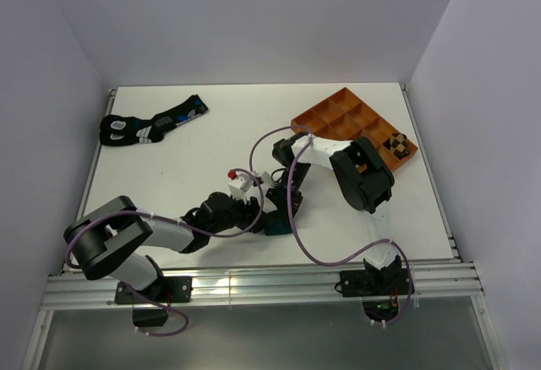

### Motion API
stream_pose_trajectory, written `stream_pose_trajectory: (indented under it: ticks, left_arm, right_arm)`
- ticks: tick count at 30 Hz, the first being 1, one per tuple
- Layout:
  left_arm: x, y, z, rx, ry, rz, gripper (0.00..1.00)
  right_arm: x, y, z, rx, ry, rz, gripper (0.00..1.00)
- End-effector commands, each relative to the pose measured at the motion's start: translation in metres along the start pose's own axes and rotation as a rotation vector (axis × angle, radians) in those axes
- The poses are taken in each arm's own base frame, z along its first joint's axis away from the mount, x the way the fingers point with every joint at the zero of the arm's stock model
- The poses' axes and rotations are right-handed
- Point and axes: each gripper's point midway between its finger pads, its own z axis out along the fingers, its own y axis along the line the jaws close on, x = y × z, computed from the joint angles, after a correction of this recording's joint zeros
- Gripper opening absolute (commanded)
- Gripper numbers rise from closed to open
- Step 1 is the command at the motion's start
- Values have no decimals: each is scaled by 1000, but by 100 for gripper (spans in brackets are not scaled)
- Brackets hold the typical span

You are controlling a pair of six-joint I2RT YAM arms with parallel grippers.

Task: Roll the socks
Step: Roll the sock at the center of the board.

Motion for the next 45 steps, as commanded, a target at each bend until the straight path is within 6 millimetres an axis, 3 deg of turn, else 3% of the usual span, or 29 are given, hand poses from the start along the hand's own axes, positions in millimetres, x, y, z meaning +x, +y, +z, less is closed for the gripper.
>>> stream_pose_trajectory:
  ticks: [1, 13, 18, 22, 24, 26, 32, 35, 45]
  left_arm:
    - [-11, -14, -2, 82, -29, -10, 54]
    - [7, -16, 5, 117, 53, -15, 54]
    - [11, -10, 10, 84, 77, -30, 50]
    - [18, -3, 15, 38, 121, -45, 35]
    - [25, 0, 18, 16, 156, -56, 17]
    - [31, 2, 19, -4, 184, -65, 0]
    - [48, 17, 18, -112, 253, -107, 0]
    - [60, 25, 15, -156, 301, -130, 0]
    - [79, 38, 11, -224, 375, -188, 0]
  right_arm:
    - [3, -36, 4, 116, 52, -38, 13]
    - [0, -36, 2, 124, 44, -36, 13]
    - [-2, -36, 0, 135, 32, -37, 13]
    - [-5, -37, -2, 162, 9, -35, 13]
    - [-7, -39, -3, 179, -7, -37, 14]
    - [-10, -39, -4, 201, -34, -36, 19]
    - [-15, -46, -22, 361, -113, -58, 43]
    - [-16, -47, -34, 448, -166, -79, 50]
    - [-23, -29, -76, 576, -366, -114, 58]
